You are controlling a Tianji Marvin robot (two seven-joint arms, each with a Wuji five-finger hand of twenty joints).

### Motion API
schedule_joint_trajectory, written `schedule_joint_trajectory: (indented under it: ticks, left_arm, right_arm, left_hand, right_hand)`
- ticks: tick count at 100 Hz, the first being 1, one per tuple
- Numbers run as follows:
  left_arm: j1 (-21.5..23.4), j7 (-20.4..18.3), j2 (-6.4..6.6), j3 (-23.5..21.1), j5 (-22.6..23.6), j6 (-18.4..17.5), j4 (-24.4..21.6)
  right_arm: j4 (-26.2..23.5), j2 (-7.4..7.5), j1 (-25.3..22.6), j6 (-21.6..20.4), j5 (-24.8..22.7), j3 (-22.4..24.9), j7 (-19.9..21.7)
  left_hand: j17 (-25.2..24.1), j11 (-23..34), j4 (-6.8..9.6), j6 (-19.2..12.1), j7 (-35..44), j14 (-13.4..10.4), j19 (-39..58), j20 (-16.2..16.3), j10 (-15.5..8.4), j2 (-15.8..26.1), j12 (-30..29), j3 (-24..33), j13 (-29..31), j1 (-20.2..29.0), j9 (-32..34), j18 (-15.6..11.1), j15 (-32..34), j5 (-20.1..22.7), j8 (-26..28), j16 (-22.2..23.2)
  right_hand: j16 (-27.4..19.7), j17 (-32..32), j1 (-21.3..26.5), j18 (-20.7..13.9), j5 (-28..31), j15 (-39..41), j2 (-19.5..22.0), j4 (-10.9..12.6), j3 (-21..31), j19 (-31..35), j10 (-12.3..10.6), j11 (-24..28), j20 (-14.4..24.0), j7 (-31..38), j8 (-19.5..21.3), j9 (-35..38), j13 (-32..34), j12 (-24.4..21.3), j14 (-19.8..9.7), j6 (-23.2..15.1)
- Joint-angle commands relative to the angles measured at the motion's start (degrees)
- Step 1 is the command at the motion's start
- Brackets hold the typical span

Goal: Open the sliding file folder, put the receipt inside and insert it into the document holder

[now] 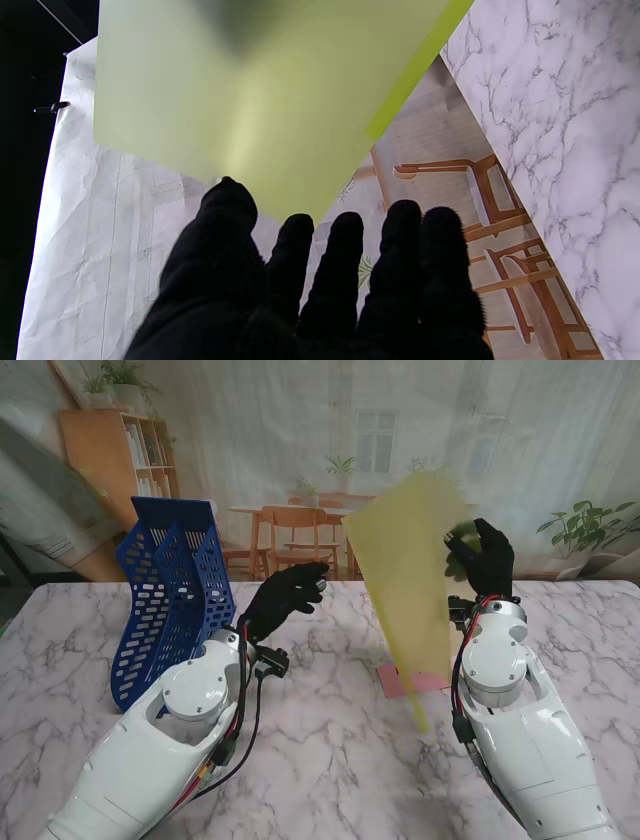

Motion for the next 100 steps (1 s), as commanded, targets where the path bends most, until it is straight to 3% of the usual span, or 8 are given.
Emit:
schedule_joint_trajectory:
  ticks: [1, 41, 63, 100]
  left_arm:
    - [0.5, -0.6, 0.16, -0.2, 0.2, -0.4, -0.3]
    - [1.7, -2.7, 1.17, -2.5, 1.2, -0.9, -1.5]
    - [2.2, -3.8, 1.61, -3.0, 1.6, -0.9, -1.9]
    - [1.5, -4.7, 1.69, -1.8, 2.1, 0.6, -1.7]
  right_arm:
    - [-0.8, -0.37, 0.9, 1.4, 0.9, -0.1, -0.9]
    - [-1.9, -2.11, 3.2, 11.4, 3.1, -1.4, -4.3]
    - [-0.7, -2.38, 2.3, 12.6, 3.1, -1.1, -5.0]
    - [8.1, -4.6, 2.6, 12.8, 4.8, -0.8, -11.9]
  left_hand:
    - [-0.6, 0.3, 1.34, 0.3, -0.3, 0.3, -0.6, 1.1, -0.8, 2.0, 0.6, -1.3, -0.4, -0.3, -0.3, -1.2, -0.8, 0.0, 0.8, 0.6]
    - [-1.3, 0.2, 1.23, 0.7, 0.6, 0.5, -0.8, 1.3, -0.8, 3.0, 0.8, -1.4, -0.7, -0.5, 1.4, -0.8, -1.2, 2.7, 1.4, 0.6]
    - [-1.1, 0.2, 1.21, 0.8, 1.0, 0.5, -0.5, 1.5, -0.8, 3.5, 1.0, -1.4, 0.1, -0.1, 2.9, -0.5, -1.1, 4.2, 1.8, 0.7]
    - [-2.0, -0.4, 1.1, 0.5, 0.8, 0.5, -0.8, 1.5, -1.1, 4.1, 1.0, -1.6, -0.2, -0.7, 3.3, 0.0, -1.7, 4.8, 2.2, 0.6]
  right_hand:
    - [1.0, 1.0, 4.6, -0.5, 0.4, 1.7, 4.4, 1.9, 2.0, -0.1, -1.4, 2.4, -0.7, 4.3, 0.7, 0.7, 2.2, 1.0, -2.4, -5.5]
    - [0.2, 1.8, 5.0, 1.9, 0.5, 1.4, 3.6, 1.8, 3.8, 0.0, 0.1, 2.4, -2.3, 4.8, -0.7, 0.8, 2.1, -0.5, -0.9, -3.0]
    - [-0.6, 1.5, 5.1, 2.4, 0.2, 0.5, 3.8, 1.7, 3.9, 0.0, 0.6, 2.0, -3.3, 5.0, -1.3, 0.6, 2.0, -1.4, -0.3, -2.6]
    - [-1.4, 1.1, 5.4, 3.7, -0.5, -0.1, 4.0, 1.6, 4.4, 0.2, 1.5, 2.0, -4.5, 5.3, -2.0, 0.2, 1.9, -2.4, 0.7, -1.1]
